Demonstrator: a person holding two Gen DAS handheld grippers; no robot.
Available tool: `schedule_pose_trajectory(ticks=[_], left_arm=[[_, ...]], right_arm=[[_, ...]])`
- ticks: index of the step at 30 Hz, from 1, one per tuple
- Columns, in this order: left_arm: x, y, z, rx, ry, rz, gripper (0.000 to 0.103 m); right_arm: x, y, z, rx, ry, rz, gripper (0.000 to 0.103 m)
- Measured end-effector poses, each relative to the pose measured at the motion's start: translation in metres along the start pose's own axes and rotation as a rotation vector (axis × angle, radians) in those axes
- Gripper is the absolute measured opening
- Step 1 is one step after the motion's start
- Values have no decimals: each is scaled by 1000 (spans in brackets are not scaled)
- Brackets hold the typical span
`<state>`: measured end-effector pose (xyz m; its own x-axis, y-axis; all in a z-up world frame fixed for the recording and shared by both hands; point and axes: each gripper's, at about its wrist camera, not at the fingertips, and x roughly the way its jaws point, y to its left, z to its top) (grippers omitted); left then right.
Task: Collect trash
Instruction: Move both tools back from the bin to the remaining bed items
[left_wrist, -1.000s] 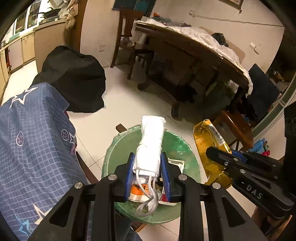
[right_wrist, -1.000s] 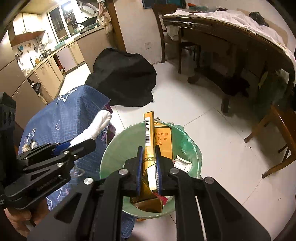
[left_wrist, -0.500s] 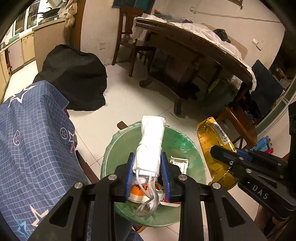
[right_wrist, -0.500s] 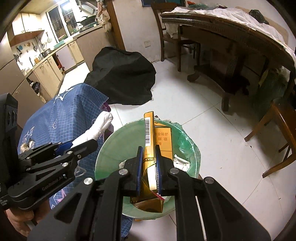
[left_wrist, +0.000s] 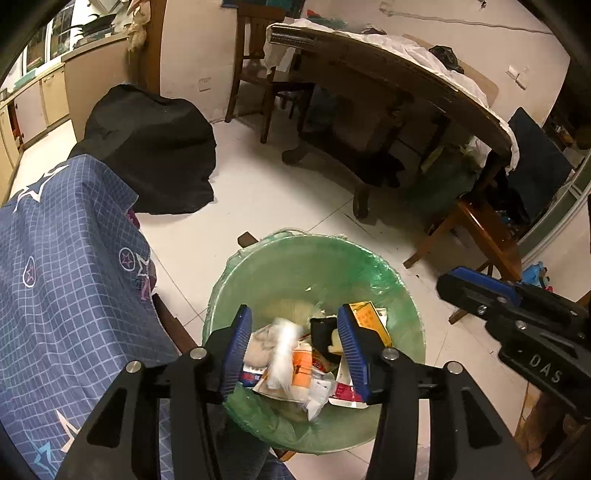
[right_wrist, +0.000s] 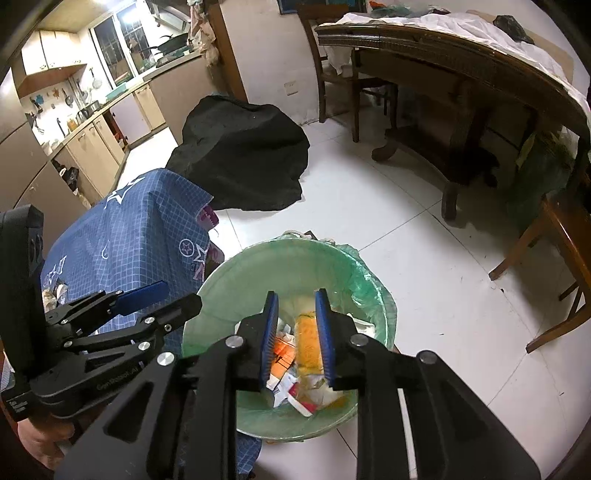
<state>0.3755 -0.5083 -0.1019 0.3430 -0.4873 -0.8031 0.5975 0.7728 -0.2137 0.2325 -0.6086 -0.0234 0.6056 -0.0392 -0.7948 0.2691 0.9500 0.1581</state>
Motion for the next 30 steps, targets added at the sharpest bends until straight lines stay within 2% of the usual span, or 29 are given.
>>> schedule_pose_trajectory(ticks=[20, 22, 24, 26, 28, 30], left_arm=[[-5, 1, -2, 11, -5, 19, 49], [-5, 0, -2, 10, -5, 22, 49], [-7, 0, -2, 14, -6, 28, 51], [-11, 0, -2, 17, -14, 33, 59], [-18, 2, -3, 26, -25, 36, 61], [-29, 4, -5, 46, -41, 41, 63]], right_arm=[[-3, -3, -2, 4, -8, 3, 20], [-3, -3, -2, 3, -8, 5, 26], [-4, -3, -2, 5, -17, 8, 43], [-8, -1, -4, 1, -34, 3, 51], [-11, 0, -6, -6, -48, -4, 53], [-18, 4, -10, -16, -79, -18, 60]])
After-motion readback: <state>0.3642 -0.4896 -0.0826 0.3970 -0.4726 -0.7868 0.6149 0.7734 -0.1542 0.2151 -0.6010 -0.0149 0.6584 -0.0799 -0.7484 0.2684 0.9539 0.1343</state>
